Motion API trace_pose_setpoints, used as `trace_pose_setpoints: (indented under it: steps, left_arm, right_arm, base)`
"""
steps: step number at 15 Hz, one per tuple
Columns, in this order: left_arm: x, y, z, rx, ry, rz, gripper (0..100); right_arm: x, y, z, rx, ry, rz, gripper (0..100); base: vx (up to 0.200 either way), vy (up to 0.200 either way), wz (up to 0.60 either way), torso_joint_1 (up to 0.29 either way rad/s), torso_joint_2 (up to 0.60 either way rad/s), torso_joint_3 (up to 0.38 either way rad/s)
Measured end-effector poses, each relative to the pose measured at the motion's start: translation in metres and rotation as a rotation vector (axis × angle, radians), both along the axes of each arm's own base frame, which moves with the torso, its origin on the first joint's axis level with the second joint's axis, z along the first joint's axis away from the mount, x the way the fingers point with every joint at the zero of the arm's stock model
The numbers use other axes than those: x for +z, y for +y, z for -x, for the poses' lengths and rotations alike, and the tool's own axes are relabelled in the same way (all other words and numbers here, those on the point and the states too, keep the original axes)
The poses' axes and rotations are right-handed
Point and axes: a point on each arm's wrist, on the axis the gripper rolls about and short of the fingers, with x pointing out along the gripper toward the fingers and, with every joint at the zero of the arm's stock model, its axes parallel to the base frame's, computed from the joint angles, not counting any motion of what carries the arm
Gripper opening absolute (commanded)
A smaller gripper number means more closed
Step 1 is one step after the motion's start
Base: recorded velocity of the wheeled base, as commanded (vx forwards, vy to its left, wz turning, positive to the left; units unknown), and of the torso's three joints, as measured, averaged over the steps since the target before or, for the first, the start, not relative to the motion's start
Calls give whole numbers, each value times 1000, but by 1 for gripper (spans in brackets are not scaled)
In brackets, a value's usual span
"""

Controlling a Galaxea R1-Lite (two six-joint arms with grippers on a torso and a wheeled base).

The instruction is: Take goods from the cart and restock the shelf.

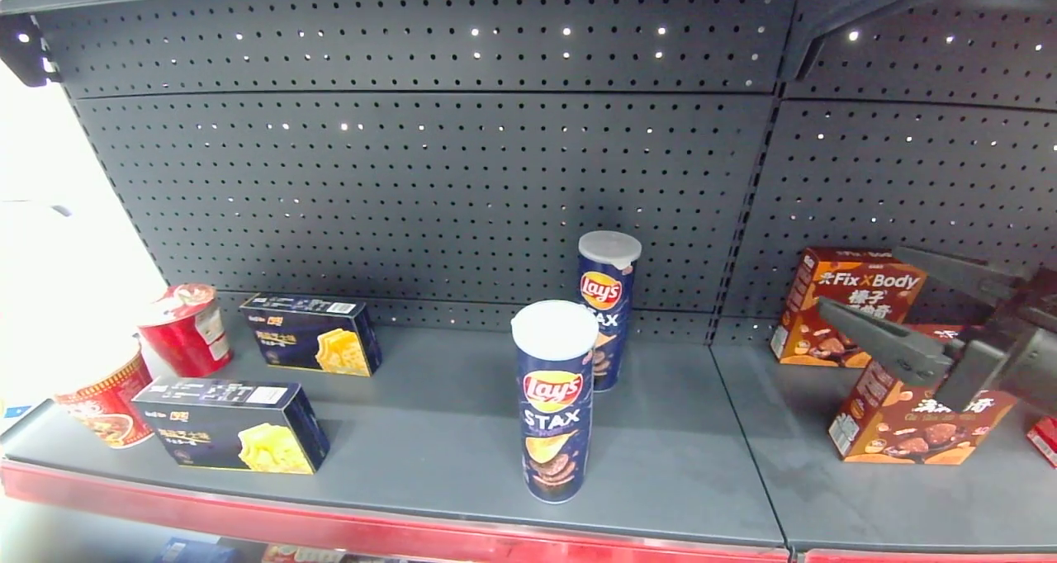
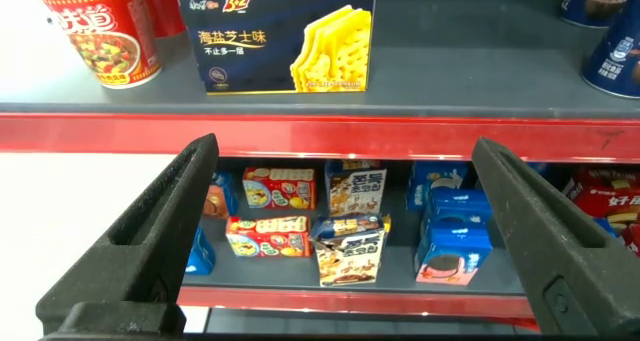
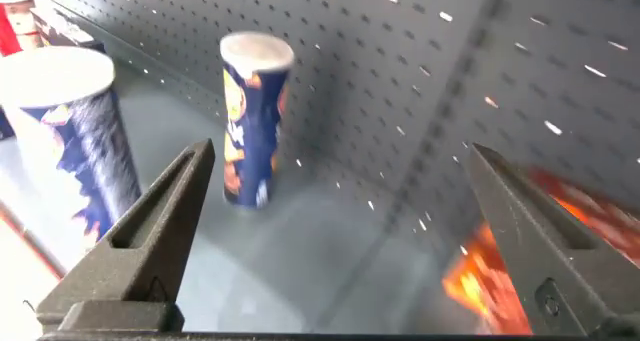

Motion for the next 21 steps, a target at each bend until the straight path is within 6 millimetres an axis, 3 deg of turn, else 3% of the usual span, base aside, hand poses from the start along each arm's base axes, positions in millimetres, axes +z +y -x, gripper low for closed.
trace_pose_setpoints:
  steps: [4, 9, 13, 18, 21]
  left_arm:
    - [0, 0, 0, 0, 0, 0, 100]
    - [0, 0, 0, 0, 0, 0, 100]
    - [0, 0, 0, 0, 0, 0, 100]
    - [0, 0, 0, 0, 0, 0, 100]
    - [0, 0, 0, 0, 0, 0, 100]
  right_arm:
    - [-11, -26, 55, -65, 12, -9, 100]
    - [-63, -51, 109, -238, 45, -39, 100]
    - [-102, -59, 144, -482, 106, -143, 100]
    - [-152, -59, 171, -509, 209, -159, 100]
    - [-155, -59, 177, -493, 152, -172, 100]
  base:
    - [0, 0, 0, 0, 0, 0]
    - [0, 0, 0, 0, 0, 0]
    - [0, 0, 0, 0, 0, 0]
    - [0, 0, 0, 0, 0, 0]
    - [0, 0, 0, 0, 0, 0]
